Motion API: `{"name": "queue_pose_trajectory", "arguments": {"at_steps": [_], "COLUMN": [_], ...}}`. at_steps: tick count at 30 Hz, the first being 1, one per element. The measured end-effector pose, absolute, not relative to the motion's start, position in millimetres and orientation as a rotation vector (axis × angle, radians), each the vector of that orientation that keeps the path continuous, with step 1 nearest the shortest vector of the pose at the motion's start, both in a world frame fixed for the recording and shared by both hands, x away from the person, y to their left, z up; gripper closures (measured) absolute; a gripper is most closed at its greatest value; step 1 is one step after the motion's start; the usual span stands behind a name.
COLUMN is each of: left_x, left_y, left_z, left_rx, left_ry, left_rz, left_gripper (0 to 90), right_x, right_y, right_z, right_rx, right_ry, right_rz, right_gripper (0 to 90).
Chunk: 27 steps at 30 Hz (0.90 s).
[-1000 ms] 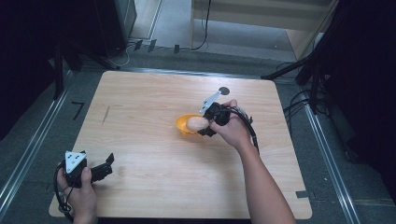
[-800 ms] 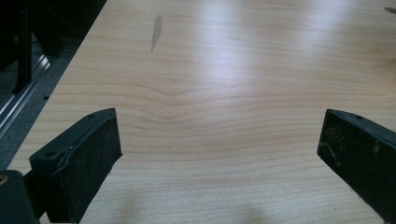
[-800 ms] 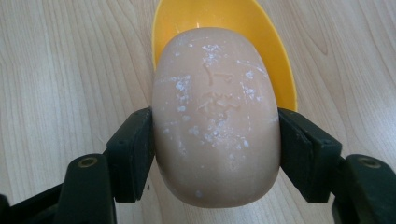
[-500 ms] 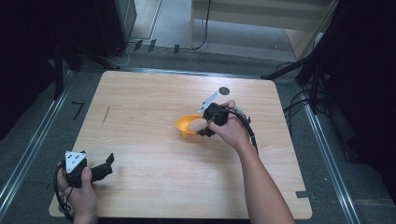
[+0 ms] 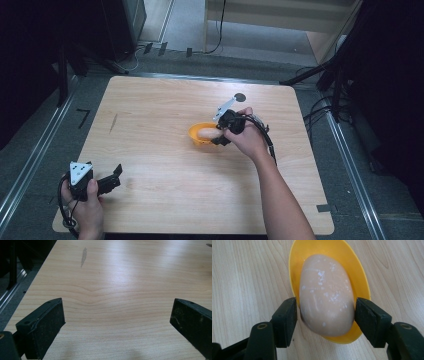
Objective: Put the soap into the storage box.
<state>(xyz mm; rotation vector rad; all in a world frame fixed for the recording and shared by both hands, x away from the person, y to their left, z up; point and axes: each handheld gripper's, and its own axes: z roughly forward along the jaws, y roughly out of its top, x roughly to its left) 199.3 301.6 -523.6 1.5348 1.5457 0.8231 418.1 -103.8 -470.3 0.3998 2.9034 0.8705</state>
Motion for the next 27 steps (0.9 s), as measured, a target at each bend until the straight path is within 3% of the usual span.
{"name": "queue_pose_trajectory", "arguments": {"at_steps": [16, 27], "left_x": [199, 199], "left_y": [302, 301], "left_z": [-524, -524], "left_rx": [1.537, 1.534], "left_ry": [1.547, 1.547], "left_rz": [0.821, 0.825], "left_gripper": [0.1, 0.1], "right_x": [414, 402], "right_y": [-109, -125], "right_z": [-470, -470], "right_rx": [0.437, 0.511], "right_ry": [2.890, 2.771], "right_rz": [0.898, 1.026], "right_gripper": [38.5, 30.7]}}
